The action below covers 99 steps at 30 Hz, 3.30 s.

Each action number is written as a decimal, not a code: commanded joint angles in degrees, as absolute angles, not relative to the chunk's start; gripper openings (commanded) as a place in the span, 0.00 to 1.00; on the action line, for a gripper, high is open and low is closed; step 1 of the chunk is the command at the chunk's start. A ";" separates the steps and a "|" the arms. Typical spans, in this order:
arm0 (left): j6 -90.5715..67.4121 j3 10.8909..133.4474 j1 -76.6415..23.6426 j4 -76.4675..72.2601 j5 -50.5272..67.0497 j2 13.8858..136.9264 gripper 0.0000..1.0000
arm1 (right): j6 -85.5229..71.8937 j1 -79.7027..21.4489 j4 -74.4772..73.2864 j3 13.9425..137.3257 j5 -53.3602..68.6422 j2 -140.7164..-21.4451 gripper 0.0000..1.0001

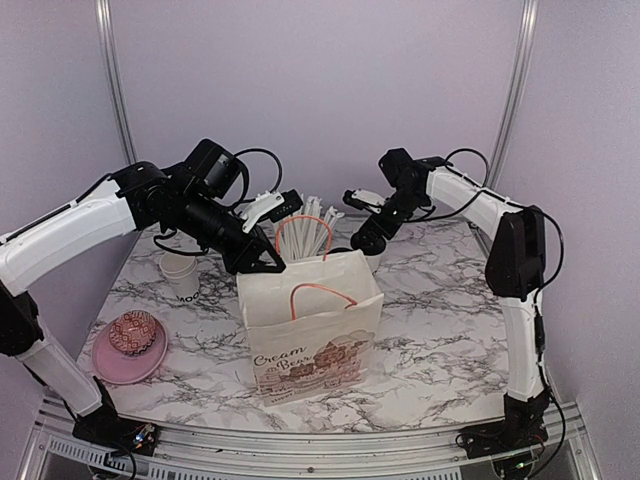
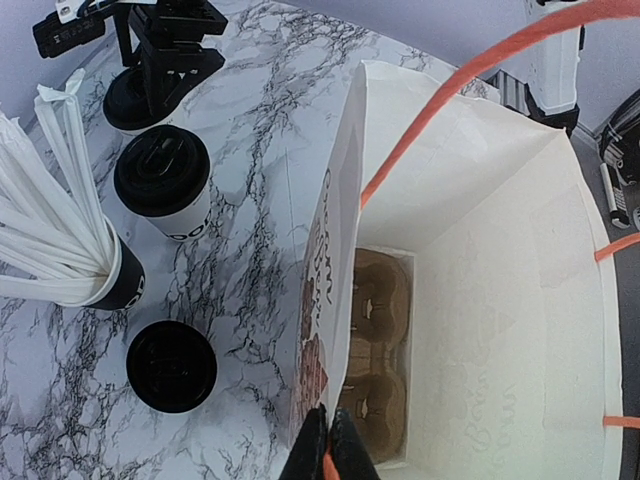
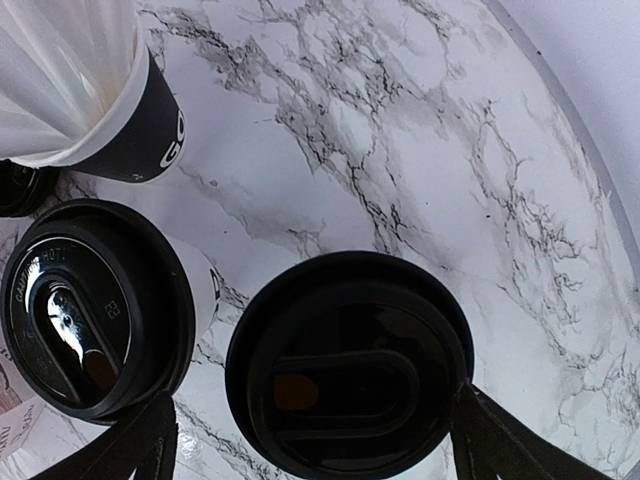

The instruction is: Pack the takeout coffee

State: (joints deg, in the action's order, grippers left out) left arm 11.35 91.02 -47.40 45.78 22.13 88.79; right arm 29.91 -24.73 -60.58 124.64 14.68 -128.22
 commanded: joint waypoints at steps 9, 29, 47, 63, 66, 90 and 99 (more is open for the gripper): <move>11.27 91.67 -47.73 47.82 23.10 89.55 0.04 | 28.74 -24.43 -61.51 127.96 14.85 -130.37 0.78; 11.59 90.88 -47.88 47.81 22.78 89.56 0.06 | 28.80 -24.42 -61.99 123.83 14.14 -125.78 0.55; 12.22 90.89 -47.81 47.81 23.33 90.30 0.07 | 28.77 -24.43 -56.52 110.61 11.56 -113.01 0.78; 11.51 89.65 -47.86 48.05 22.67 87.92 0.08 | 27.09 -24.42 -60.47 129.38 13.33 -129.32 0.93; 11.75 89.65 -47.82 48.03 22.93 88.30 0.08 | 27.06 -24.42 -60.56 129.24 13.36 -129.97 0.91; 11.85 88.88 -47.81 48.03 23.29 88.82 0.09 | 27.68 -24.43 -60.77 118.89 13.94 -122.38 0.64; 12.03 88.55 -47.84 48.07 22.94 88.77 0.09 | 29.43 -24.57 -58.03 96.96 14.24 -103.87 0.64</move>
State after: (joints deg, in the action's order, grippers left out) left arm 11.57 89.38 -47.70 46.72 22.50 89.27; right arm 28.12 -24.71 -59.48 103.63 13.50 -111.61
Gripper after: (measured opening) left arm 0.093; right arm 0.693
